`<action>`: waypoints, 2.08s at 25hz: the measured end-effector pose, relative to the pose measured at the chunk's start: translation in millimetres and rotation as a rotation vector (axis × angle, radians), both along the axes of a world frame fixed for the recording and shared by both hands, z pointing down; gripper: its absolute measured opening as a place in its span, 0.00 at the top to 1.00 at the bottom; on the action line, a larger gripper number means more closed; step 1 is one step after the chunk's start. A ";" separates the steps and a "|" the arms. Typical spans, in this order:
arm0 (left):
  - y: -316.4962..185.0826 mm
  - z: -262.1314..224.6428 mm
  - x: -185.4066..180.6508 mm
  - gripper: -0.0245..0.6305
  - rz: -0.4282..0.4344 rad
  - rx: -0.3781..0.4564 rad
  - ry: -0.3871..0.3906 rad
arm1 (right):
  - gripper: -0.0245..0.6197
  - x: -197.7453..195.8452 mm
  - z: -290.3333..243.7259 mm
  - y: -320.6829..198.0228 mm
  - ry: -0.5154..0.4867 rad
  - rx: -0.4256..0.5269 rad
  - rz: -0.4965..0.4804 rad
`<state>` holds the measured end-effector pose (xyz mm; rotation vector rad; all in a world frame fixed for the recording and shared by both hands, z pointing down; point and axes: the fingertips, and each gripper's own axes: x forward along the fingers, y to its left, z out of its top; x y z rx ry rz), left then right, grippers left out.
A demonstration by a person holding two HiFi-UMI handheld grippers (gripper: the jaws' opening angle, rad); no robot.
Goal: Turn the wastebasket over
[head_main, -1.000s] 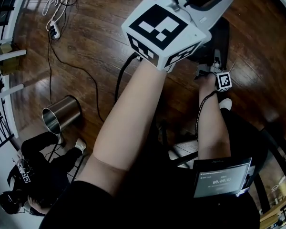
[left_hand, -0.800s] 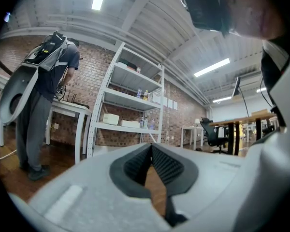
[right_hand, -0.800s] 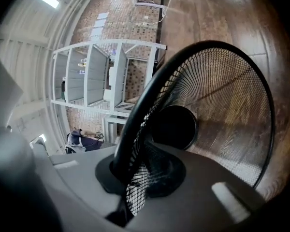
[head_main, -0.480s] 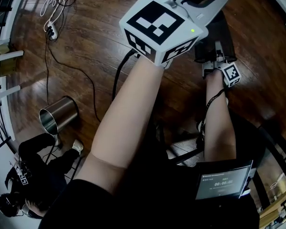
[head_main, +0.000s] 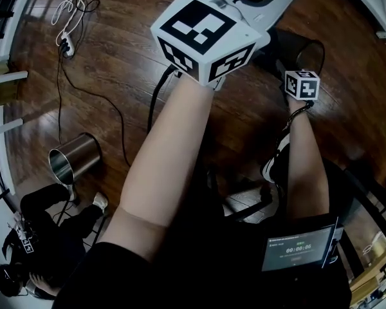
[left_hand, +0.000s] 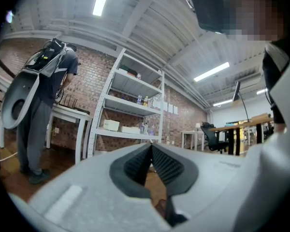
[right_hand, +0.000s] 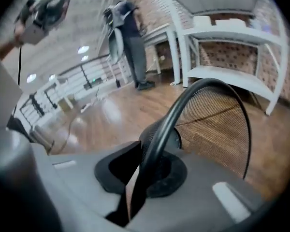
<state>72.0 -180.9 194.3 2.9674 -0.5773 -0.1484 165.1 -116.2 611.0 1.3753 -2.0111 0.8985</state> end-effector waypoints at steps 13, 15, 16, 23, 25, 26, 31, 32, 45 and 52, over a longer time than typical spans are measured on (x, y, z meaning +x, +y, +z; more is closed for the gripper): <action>-2.0 -0.4 -9.4 0.96 -0.005 -0.025 -0.001 | 0.92 -73.3 53.8 50.5 0.669 -0.253 -0.906; -2.1 1.6 -9.4 0.96 -0.003 -0.028 -0.009 | 0.92 -73.9 60.1 57.4 0.692 -0.266 -0.946; -1.4 2.4 -9.5 0.96 -0.002 -0.030 -0.012 | 0.92 -73.0 61.5 59.4 0.695 -0.265 -0.951; 1.7 0.3 -9.6 0.96 0.009 -0.028 -0.012 | 0.90 -69.9 41.6 56.4 0.629 -0.215 -0.901; 1.6 1.1 -8.5 0.96 0.013 -0.027 -0.014 | 0.88 -69.5 27.0 57.2 0.590 -0.190 -0.879; 1.0 1.9 -8.6 0.96 0.012 -0.028 -0.014 | 0.86 -68.8 19.4 59.0 0.582 -0.181 -0.883; 3.2 5.7 -7.0 0.96 0.016 -0.031 -0.027 | 0.84 -66.5 -30.8 66.4 0.550 -0.105 -0.919; 5.1 6.1 -5.5 0.96 0.021 -0.029 -0.031 | 0.85 -66.8 -48.2 62.7 0.512 -0.064 -0.888; 54.1 18.0 14.1 0.96 0.085 -0.019 -0.070 | 0.94 -24.7 -341.1 28.7 -0.165 0.663 -0.160; 93.9 42.8 16.7 0.96 0.105 0.000 -0.133 | 0.95 -7.3 -350.6 47.0 -0.255 0.795 -0.007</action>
